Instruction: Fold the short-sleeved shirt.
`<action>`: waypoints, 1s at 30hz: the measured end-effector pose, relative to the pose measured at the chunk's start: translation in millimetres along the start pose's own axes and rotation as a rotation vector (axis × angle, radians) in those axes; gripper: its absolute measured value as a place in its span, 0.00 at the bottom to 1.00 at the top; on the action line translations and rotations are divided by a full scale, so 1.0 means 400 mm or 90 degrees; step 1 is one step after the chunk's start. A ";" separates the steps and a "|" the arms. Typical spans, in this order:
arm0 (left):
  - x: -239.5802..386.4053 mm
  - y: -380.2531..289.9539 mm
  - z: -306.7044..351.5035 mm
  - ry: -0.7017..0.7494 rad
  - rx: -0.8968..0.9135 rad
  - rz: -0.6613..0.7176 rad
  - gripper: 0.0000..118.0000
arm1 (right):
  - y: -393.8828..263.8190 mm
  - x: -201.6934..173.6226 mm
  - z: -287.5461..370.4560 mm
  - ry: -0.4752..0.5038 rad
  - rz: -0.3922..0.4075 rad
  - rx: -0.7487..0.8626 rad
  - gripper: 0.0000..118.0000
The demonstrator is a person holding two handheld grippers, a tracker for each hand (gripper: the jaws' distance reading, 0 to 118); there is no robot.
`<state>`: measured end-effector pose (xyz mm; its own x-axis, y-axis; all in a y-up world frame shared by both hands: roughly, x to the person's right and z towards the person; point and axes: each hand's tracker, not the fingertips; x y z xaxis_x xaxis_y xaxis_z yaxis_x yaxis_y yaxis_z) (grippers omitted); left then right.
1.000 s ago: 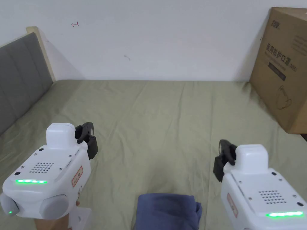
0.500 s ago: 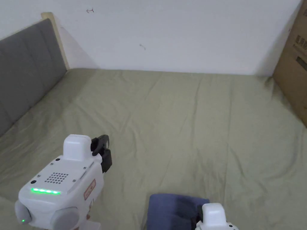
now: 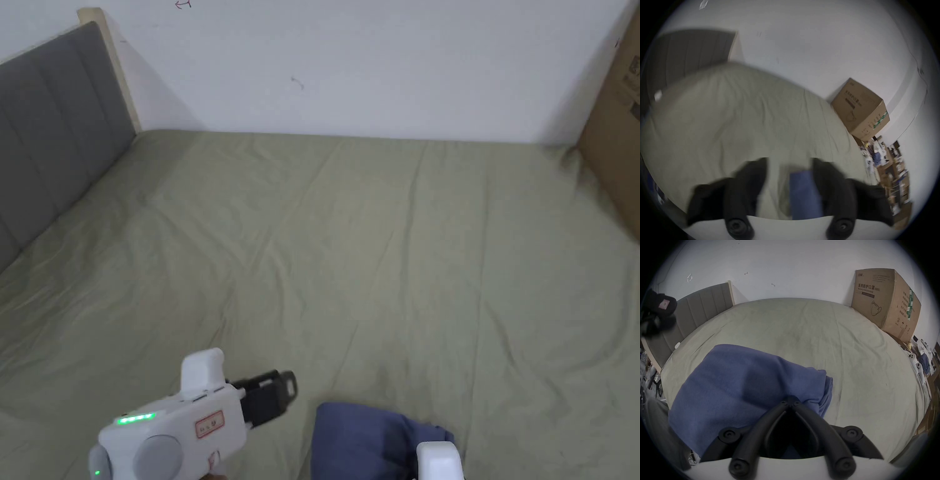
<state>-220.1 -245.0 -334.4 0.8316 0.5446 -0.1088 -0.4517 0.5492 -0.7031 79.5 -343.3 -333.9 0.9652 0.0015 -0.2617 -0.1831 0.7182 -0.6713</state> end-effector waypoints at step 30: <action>-0.053 0.050 -0.093 -0.037 -0.178 -0.109 0.22 | 0.118 0.067 0.095 0.039 -0.029 0.088 0.00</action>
<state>-234.8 -269.1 -372.3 0.8646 0.4986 0.0622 -0.1941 0.4456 -0.8739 103.7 -282.9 -346.5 0.9577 -0.0725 -0.2786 -0.1083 0.8058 -0.5821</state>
